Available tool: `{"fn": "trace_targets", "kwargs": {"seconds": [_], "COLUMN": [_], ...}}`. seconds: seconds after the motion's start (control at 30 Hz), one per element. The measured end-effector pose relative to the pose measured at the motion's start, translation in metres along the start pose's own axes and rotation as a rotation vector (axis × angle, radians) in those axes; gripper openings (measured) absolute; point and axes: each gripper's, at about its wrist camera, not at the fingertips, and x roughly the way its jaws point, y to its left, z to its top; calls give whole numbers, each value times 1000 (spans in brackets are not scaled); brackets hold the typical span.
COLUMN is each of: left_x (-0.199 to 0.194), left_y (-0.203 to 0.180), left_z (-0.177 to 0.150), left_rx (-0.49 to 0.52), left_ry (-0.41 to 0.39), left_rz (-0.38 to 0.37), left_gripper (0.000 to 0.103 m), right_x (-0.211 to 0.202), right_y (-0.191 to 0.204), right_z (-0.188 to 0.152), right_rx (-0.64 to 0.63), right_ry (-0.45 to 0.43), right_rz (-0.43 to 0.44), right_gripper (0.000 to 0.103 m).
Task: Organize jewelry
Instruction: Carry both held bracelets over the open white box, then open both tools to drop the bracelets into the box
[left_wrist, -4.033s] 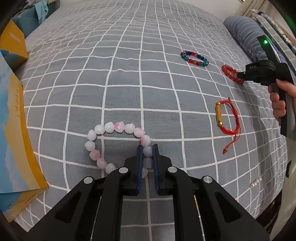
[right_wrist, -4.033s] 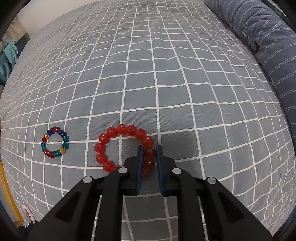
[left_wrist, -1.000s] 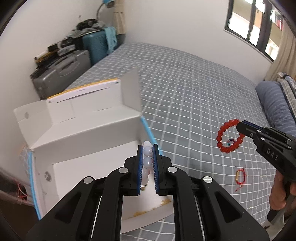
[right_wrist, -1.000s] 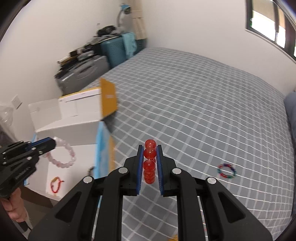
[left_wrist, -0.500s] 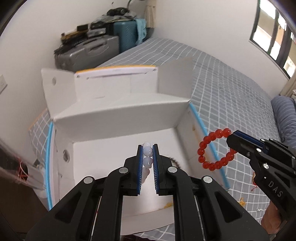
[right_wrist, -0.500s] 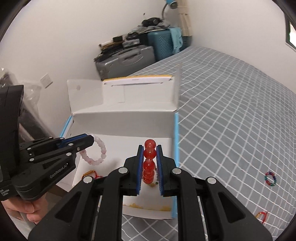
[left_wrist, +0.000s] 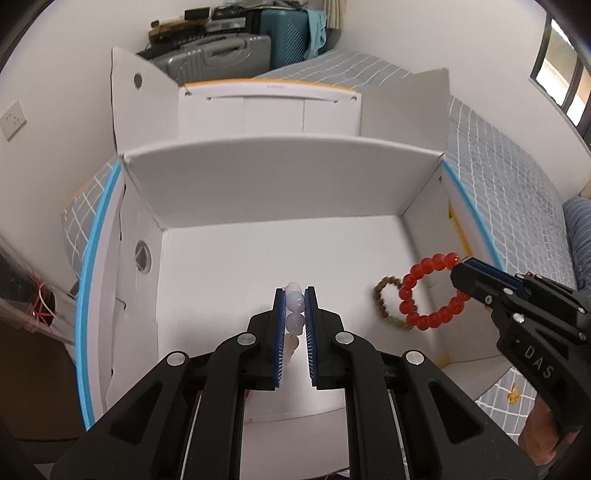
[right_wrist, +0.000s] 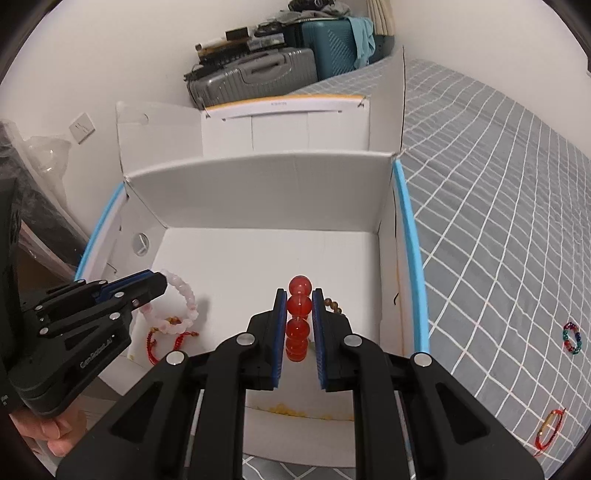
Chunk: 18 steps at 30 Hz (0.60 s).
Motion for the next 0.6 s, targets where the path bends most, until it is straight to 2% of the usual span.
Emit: {"fn": "trace_targets", "kwargs": {"seconds": [0.5, 0.6], "left_x": [15, 12], "left_y": [2, 3], "left_z": [-3, -5], "left_rx": [11, 9], "left_ry": [30, 13], "left_rz": [25, 38], "left_gripper": [11, 14], "right_x": [20, 14], "right_y": [-2, 0], "right_z": [-2, -1], "right_rx": [-12, -23], "right_ry": [68, 40], "right_rz": [9, 9], "right_gripper": [14, 15]}}
